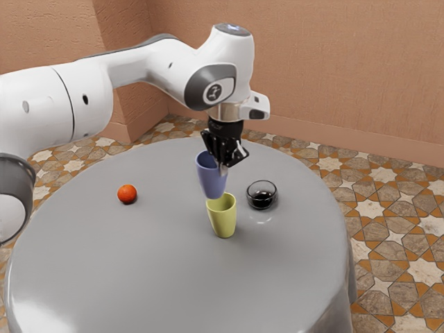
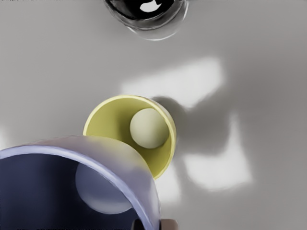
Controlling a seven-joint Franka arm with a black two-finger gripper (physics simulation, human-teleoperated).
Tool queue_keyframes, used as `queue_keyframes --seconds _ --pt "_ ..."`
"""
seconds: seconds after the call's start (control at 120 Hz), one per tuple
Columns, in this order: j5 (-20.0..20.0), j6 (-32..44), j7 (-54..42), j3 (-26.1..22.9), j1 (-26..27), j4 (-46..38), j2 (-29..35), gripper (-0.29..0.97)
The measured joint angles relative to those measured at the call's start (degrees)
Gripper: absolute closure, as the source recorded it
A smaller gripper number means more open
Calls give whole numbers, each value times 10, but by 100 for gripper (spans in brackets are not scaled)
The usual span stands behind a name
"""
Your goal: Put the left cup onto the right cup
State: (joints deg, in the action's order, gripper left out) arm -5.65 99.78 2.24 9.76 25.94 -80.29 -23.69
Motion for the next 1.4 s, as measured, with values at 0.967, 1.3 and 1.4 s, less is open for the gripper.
queue_keyframes --seconds 0.967,1.3,1.4 --pt "30 19 25 -7 -17 22 -50 65" --pt "37 17 25 -10 -19 22 -41 14" --pt "38 14 25 -9 -22 17 -22 9"
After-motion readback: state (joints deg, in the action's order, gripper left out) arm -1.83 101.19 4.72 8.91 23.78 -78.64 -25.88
